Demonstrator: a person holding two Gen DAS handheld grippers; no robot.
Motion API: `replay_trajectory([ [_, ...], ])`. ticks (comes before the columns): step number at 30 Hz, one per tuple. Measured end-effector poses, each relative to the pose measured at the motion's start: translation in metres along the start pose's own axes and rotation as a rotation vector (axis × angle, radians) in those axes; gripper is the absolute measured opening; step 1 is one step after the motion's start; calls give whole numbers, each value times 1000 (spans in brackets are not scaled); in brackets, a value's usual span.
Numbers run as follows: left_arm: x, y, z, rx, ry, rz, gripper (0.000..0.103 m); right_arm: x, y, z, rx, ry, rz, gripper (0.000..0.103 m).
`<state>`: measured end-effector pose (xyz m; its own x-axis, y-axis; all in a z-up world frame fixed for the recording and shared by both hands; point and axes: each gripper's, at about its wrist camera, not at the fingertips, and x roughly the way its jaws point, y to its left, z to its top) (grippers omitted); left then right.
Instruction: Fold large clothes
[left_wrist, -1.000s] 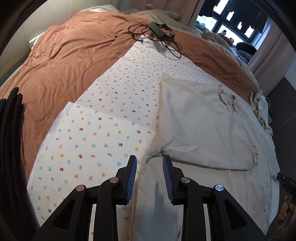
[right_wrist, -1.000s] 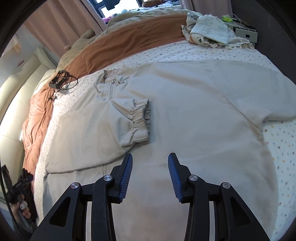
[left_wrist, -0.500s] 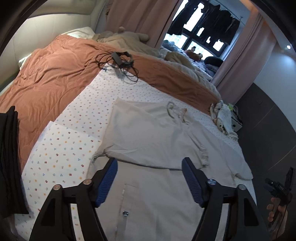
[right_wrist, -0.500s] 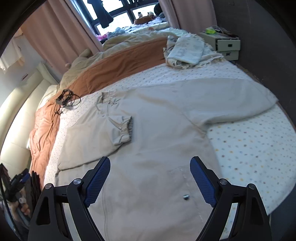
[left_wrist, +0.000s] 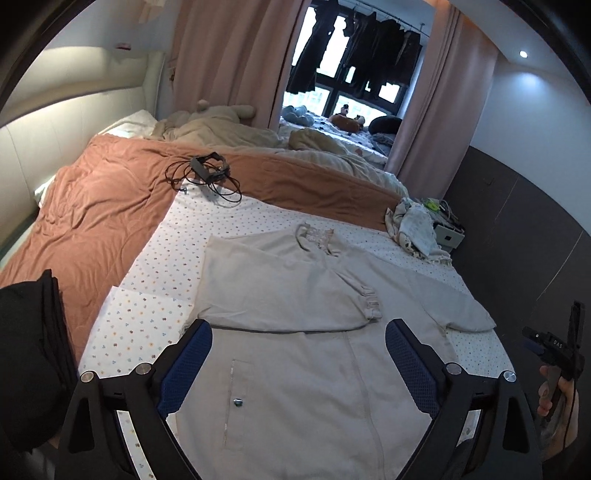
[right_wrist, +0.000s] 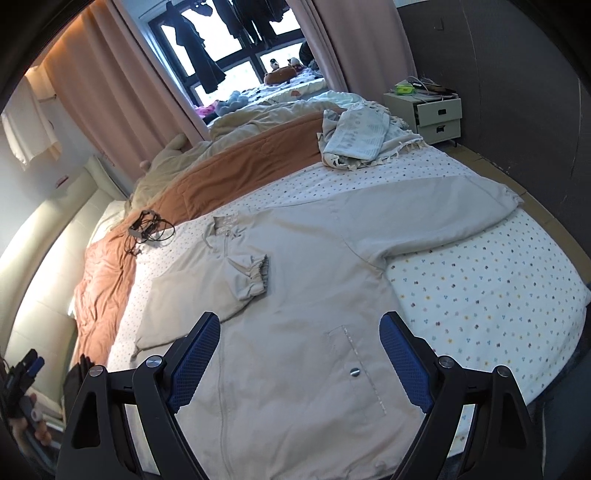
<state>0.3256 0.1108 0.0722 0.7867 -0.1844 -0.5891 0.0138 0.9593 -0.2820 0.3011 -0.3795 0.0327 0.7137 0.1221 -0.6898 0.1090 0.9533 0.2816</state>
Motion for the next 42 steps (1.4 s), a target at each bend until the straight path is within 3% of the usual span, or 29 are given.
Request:
replay_trajectory([
  [9, 24, -54, 2, 78, 19, -6, 96, -6, -48, -8, 68, -63, -3, 89],
  [18, 102, -113, -7, 80, 41, -25, 96, 15, -109, -4, 200, -140, -27, 89],
  [29, 198, -151, -8, 129, 129, -11, 96, 76, -185, 11, 435, -213, -36, 88],
  [36, 254, -165, -3, 141, 169, 4, 96, 134, -225, 25, 531, -194, -10, 87],
  [38, 274, -172, -2, 144, 183, 5, 96, 152, -235, 26, 552, -176, -1, 80],
  [42, 314, -186, -6, 146, 222, -16, 94, 180, -250, 35, 579, -141, 20, 78],
])
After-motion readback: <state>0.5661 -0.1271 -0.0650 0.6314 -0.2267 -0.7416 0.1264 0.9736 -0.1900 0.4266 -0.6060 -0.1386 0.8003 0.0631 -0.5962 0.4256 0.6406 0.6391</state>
